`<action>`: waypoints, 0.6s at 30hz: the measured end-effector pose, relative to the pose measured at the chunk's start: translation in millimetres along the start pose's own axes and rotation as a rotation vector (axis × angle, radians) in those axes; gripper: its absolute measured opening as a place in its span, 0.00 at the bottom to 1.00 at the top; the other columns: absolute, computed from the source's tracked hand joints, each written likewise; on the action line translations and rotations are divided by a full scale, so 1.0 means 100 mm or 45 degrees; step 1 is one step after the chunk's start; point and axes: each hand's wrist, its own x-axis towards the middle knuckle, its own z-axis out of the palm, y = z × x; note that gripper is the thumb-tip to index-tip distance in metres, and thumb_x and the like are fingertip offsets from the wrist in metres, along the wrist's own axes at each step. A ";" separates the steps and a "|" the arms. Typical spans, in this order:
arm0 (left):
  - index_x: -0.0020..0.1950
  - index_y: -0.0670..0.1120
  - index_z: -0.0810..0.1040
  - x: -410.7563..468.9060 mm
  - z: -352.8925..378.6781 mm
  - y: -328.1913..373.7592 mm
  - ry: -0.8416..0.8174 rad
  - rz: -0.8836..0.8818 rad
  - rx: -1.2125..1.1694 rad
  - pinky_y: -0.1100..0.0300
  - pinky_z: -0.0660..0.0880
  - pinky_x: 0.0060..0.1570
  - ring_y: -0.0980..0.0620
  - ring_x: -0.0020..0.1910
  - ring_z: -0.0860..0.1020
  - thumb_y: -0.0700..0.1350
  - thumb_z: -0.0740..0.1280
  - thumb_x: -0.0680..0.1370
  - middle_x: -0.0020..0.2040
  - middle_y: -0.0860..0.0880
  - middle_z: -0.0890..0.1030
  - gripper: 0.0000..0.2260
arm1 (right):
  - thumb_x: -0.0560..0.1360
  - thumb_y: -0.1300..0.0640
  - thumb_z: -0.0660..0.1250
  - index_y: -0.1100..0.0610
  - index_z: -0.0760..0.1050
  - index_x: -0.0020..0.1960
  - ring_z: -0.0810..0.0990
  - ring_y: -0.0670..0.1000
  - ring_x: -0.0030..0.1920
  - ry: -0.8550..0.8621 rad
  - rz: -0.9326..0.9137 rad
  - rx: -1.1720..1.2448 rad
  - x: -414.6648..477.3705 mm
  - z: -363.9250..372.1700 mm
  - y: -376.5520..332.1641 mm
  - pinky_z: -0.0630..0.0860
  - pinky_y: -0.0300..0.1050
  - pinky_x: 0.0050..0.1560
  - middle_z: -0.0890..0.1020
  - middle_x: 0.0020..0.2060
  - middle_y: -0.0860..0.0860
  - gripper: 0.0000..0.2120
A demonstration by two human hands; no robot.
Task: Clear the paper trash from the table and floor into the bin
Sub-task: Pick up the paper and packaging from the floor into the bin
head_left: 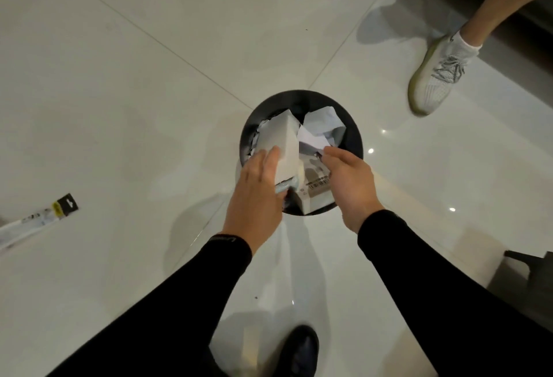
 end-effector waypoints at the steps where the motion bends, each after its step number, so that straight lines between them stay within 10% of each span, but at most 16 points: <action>1: 0.68 0.44 0.65 0.02 -0.06 -0.03 0.075 -0.084 -0.044 0.50 0.74 0.59 0.43 0.64 0.68 0.38 0.73 0.68 0.66 0.41 0.68 0.31 | 0.76 0.60 0.60 0.54 0.75 0.62 0.79 0.52 0.55 0.054 -0.001 -0.032 0.00 0.00 -0.01 0.75 0.48 0.60 0.80 0.57 0.52 0.16; 5: 0.56 0.38 0.72 0.20 -0.12 0.03 0.186 -0.144 0.401 0.53 0.71 0.40 0.42 0.44 0.75 0.39 0.75 0.62 0.49 0.40 0.77 0.25 | 0.74 0.61 0.61 0.54 0.75 0.61 0.78 0.47 0.47 0.076 -0.057 -0.089 -0.05 0.02 -0.04 0.75 0.39 0.50 0.81 0.50 0.49 0.16; 10: 0.76 0.40 0.44 0.01 -0.08 0.01 0.069 -0.311 0.233 0.47 0.64 0.64 0.41 0.69 0.64 0.64 0.76 0.52 0.74 0.37 0.57 0.64 | 0.74 0.62 0.60 0.56 0.75 0.62 0.79 0.49 0.50 0.149 -0.177 -0.263 -0.22 0.07 -0.14 0.74 0.42 0.53 0.80 0.52 0.49 0.17; 18: 0.71 0.43 0.62 -0.77 -0.88 -0.77 0.048 -0.372 -0.026 0.56 0.62 0.65 0.46 0.68 0.66 0.51 0.66 0.74 0.70 0.44 0.67 0.29 | 0.74 0.62 0.63 0.55 0.76 0.52 0.77 0.49 0.45 -0.021 -0.319 -0.405 -0.75 0.95 -0.66 0.75 0.47 0.57 0.79 0.41 0.47 0.09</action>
